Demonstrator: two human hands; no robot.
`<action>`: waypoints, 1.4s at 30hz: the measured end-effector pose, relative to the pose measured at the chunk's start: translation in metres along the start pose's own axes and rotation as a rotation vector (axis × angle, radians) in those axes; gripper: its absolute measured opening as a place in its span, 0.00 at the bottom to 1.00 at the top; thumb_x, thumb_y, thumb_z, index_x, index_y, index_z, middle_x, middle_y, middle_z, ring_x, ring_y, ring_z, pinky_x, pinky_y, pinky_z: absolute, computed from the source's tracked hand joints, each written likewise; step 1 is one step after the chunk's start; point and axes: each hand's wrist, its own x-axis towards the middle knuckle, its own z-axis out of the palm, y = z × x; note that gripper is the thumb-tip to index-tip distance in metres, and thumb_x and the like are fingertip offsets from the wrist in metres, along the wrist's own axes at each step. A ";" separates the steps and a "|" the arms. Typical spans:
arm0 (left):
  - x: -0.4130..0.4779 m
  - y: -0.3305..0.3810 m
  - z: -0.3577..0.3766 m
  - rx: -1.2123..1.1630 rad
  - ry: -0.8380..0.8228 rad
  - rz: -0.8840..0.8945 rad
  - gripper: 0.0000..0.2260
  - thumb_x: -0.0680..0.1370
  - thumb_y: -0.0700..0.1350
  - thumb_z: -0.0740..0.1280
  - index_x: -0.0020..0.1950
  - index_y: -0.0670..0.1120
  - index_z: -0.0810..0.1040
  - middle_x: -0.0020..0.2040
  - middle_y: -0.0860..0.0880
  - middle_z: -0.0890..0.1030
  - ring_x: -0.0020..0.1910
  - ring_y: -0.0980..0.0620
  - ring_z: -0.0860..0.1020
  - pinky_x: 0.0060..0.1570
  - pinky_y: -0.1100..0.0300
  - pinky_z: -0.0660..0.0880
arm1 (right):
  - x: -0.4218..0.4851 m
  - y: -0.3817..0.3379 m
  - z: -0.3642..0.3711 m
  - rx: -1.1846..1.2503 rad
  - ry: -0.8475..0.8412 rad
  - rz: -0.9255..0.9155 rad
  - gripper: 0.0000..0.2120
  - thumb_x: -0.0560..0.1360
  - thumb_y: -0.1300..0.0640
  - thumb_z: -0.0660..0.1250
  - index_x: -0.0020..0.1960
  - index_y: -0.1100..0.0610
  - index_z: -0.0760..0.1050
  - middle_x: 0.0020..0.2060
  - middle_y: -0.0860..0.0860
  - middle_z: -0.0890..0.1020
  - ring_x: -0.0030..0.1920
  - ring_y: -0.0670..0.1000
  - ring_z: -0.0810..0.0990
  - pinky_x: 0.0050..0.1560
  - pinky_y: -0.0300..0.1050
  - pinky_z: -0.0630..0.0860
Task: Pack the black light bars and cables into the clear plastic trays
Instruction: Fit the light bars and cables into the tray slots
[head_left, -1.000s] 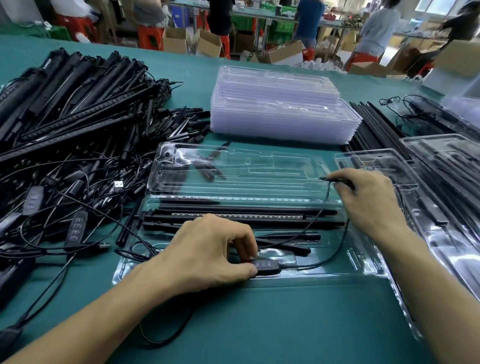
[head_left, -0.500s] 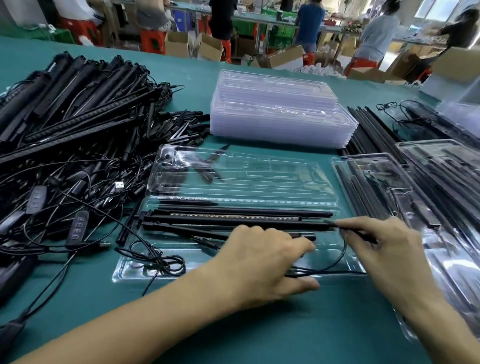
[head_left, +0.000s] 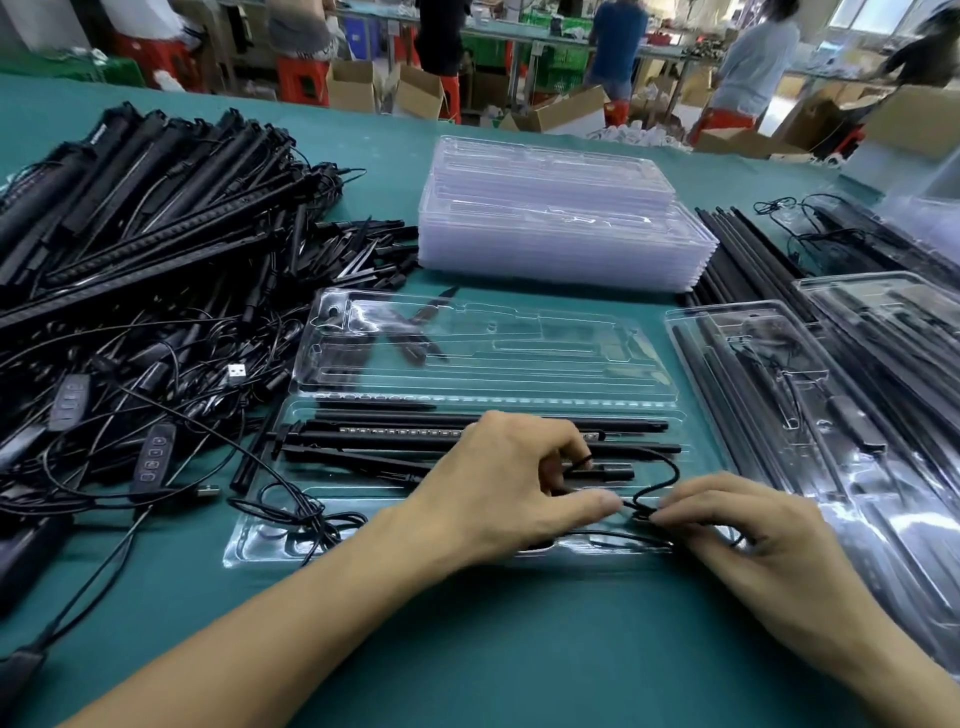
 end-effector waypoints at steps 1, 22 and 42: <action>-0.001 0.002 0.001 0.028 0.003 0.019 0.17 0.72 0.66 0.69 0.48 0.54 0.82 0.31 0.57 0.76 0.33 0.60 0.75 0.35 0.63 0.71 | 0.001 0.002 0.001 0.001 -0.020 -0.014 0.15 0.68 0.72 0.74 0.43 0.52 0.86 0.44 0.42 0.84 0.46 0.43 0.83 0.49 0.39 0.77; 0.007 0.037 0.019 0.820 -0.334 0.185 0.08 0.81 0.39 0.58 0.54 0.45 0.75 0.43 0.48 0.68 0.39 0.45 0.71 0.28 0.59 0.50 | 0.008 -0.001 -0.026 -0.406 -0.221 0.342 0.09 0.72 0.52 0.74 0.52 0.46 0.83 0.38 0.41 0.77 0.38 0.37 0.74 0.39 0.32 0.66; 0.003 0.027 0.027 0.603 -0.203 0.139 0.07 0.82 0.42 0.59 0.53 0.45 0.76 0.48 0.46 0.74 0.42 0.42 0.75 0.32 0.53 0.66 | 0.039 0.001 0.000 -0.251 -0.084 0.400 0.08 0.75 0.57 0.70 0.39 0.47 0.77 0.30 0.42 0.78 0.34 0.38 0.75 0.34 0.29 0.67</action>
